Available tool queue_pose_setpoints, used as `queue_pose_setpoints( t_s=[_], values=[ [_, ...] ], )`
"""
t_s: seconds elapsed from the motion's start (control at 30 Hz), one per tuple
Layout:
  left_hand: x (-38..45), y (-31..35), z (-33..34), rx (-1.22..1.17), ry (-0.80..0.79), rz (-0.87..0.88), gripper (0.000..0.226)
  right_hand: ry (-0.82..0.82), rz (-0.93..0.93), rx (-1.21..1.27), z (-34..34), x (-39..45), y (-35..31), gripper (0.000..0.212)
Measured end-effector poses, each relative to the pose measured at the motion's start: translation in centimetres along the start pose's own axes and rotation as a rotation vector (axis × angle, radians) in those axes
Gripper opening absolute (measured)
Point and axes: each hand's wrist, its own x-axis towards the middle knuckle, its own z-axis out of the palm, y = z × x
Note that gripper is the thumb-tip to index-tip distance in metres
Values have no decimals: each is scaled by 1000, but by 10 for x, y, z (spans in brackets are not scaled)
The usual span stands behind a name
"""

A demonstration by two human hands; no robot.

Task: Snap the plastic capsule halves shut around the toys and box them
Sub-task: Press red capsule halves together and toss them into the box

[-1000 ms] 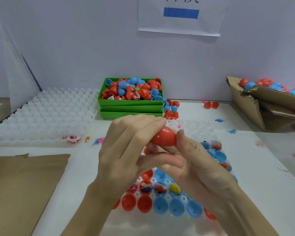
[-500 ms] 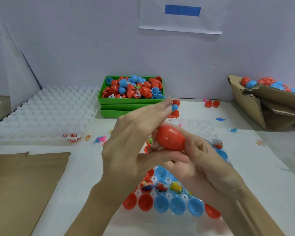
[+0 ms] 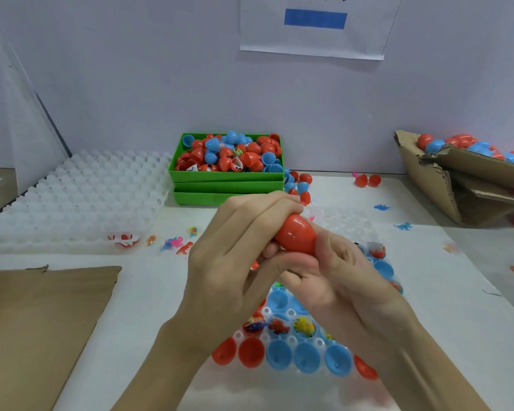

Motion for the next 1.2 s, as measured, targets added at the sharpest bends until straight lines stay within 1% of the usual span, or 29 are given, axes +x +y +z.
queue_pose_setpoints(
  t_s=[0.03, 0.1, 0.2, 0.27, 0.33, 0.37, 0.4, 0.47, 0.5, 0.53, 0.6, 0.67, 0.7, 0.73, 0.77, 0.8, 0.87, 0.93, 0.97, 1.03, 1.07, 1.17, 1.2],
  values=[
    [0, 0, 2, 66, 9, 42, 28, 3, 9, 19, -4, -1, 2, 42],
    [-3, -6, 1, 110, 12, 159, 35, -14, 15, 83, -6, 1, 2, 45],
    [-3, -7, 4, 93, 11, 135, 38, 2, 32, 100, -7, 0, 2, 44],
    [-3, -10, 4, 52, -17, 77, 37, 40, 44, 119, -6, 1, 2, 43],
    [-1, -13, 4, -11, -75, -22, 40, 127, 21, 110, -5, 1, 4, 46],
    [-1, -15, 5, -46, -106, -82, 44, 182, 2, 58, -4, 1, 5, 48],
    [-1, -15, 5, -81, -133, -145, 47, 245, -28, -45, -4, 1, 5, 48],
    [-2, -16, 6, -153, -156, -256, 50, 373, -158, -443, -2, 0, 1, 39],
    [-3, -17, 7, -163, -151, -267, 49, 418, -253, -638, -1, 0, -3, 36],
    [-4, -18, 7, -129, -124, -234, 48, 443, -336, -766, -2, -1, -6, 35],
    [-7, -21, 5, 54, -38, -63, 45, 470, -446, -902, -8, -2, -11, 39],
    [-8, -24, 1, 222, 21, 117, 47, 473, -482, -977, -12, -2, -13, 41],
    [-9, -25, 0, 261, 30, 160, 48, 460, -483, -1000, -14, -2, -12, 41],
    [-8, -25, 1, 252, 24, 148, 48, 447, -493, -1049, -15, -3, -10, 41],
    [-8, -22, 2, 196, 3, 84, 49, 437, -513, -1137, -16, -3, -7, 40],
    [-6, -19, 4, 107, -24, -17, 48, 427, -535, -1253, -17, -2, -4, 39],
    [-3, -12, 8, -77, -75, -269, 38, 415, -563, -1455, -18, -2, 3, 37],
    [-3, -9, 11, -264, -113, -484, 27, 415, -586, -1557, -19, -1, 6, 38],
    [-2, -9, 11, -356, -129, -556, 25, 415, -605, -1580, -19, -1, 5, 37],
    [-1, -11, 10, -478, -156, -620, 25, 398, -610, -1586, -19, 0, 5, 40],
    [0, -12, 10, -518, -159, -639, 23, 390, -584, -1581, -19, -1, 5, 43],
    [1, -15, 8, -608, -154, -688, 20, 405, -515, -1572, -18, -1, 6, 58],
    [2, -15, 8, -615, -154, -691, 20, 410, -520, -1561, -18, -1, 7, 58]
  ],
)
